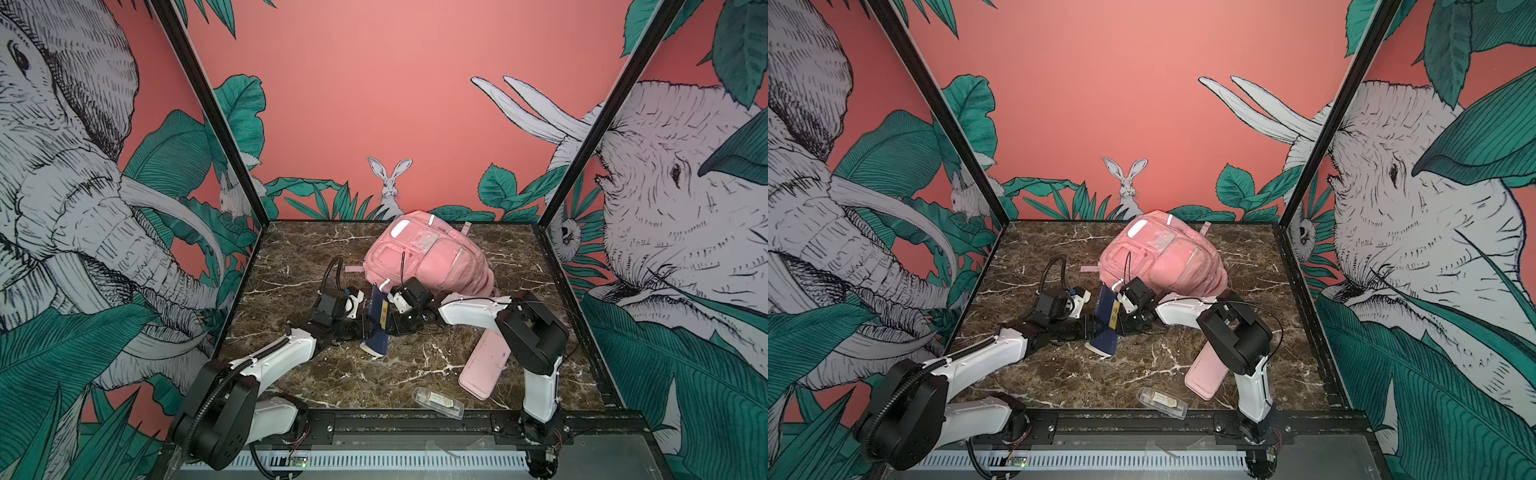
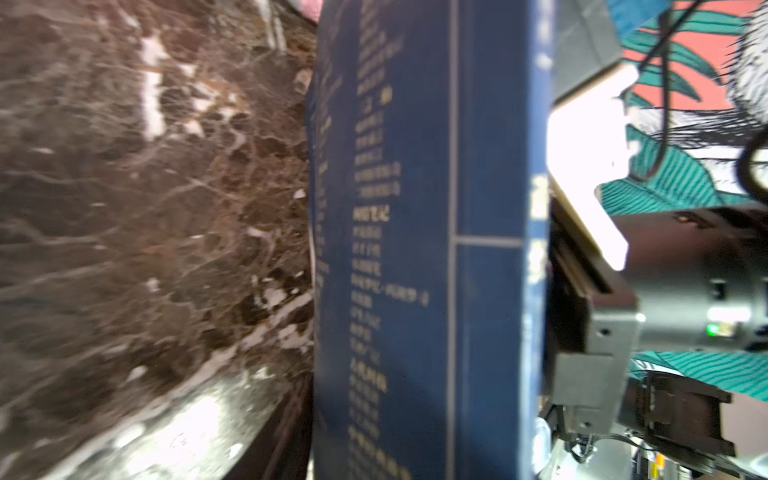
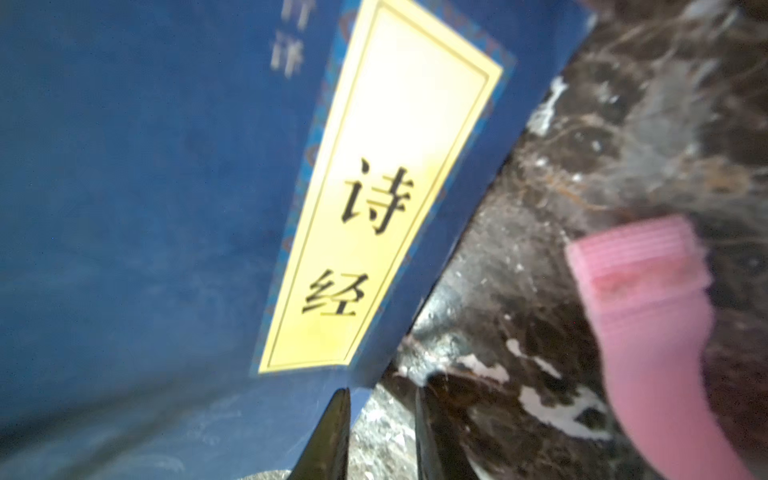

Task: Pack the student bag
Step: 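Lift the book upright with the right gripper while the left gripper steadies it, then carry the upright book toward the backpack with both grippers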

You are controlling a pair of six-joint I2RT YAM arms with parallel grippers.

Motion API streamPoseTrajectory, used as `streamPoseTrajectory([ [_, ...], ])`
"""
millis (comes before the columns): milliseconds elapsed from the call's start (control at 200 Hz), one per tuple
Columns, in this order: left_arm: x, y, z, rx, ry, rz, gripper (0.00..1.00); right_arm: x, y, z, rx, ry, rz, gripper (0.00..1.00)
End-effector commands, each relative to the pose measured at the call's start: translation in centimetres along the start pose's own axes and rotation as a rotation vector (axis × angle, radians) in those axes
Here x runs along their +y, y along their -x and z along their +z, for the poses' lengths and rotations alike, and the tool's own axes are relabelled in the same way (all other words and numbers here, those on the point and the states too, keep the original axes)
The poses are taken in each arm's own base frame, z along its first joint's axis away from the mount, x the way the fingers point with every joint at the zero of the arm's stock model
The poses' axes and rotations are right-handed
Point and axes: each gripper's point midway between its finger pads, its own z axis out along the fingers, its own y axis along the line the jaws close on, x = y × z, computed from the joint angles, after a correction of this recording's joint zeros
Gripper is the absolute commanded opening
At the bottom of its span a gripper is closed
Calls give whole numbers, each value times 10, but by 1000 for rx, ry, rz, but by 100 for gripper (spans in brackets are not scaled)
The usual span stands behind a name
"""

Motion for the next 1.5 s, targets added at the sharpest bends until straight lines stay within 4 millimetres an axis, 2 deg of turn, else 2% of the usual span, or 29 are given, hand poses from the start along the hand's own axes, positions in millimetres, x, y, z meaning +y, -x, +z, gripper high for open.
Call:
streamPoseTrajectory([
  [0, 8, 6, -14, 2, 59, 47, 50, -29, -45, 12, 157, -114, 42, 32],
  [160, 15, 17, -24, -8, 89, 68, 47, -27, -43, 12, 158, -109, 38, 34],
  [435, 17, 11, -13, 38, 55, 36, 37, -27, -43, 14, 161, -107, 40, 34],
  [520, 16, 12, -11, 34, 42, 27, 30, -29, -45, 15, 163, -107, 45, 34],
  [660, 10, 19, -11, 8, 4, 13, 8, -29, -44, 12, 156, -109, 42, 35],
  [710, 6, 26, -13, -16, -22, 5, 0, -30, -42, 8, 145, -114, 40, 38],
  [775, 1, 38, -19, -60, -66, -15, 0, -35, -37, 0, 122, -122, 51, 44],
  [910, -21, 71, -41, -174, -220, -51, 0, -47, -18, -34, -4, -75, 117, 54],
  [1055, -55, 108, -66, -256, -375, -22, 0, -30, 10, -89, -189, 23, 83, 62],
  [1075, -60, 111, -68, -257, -398, -18, 0, -31, 12, -93, -200, 23, 83, 63],
  [1090, -64, 114, -70, -261, -416, -9, 0, -25, 17, -105, -237, 39, 70, 64],
  [1165, -81, 130, -79, -290, -496, 5, 0, -18, 29, -133, -321, 91, 72, 65],
  [1380, -110, 163, -89, -320, -684, 5, 0, -11, 51, -195, -532, 259, 119, 71],
  [1495, -121, 175, -89, -310, -784, -10, 0, 3, 56, -215, -583, 316, 79, 73],
])
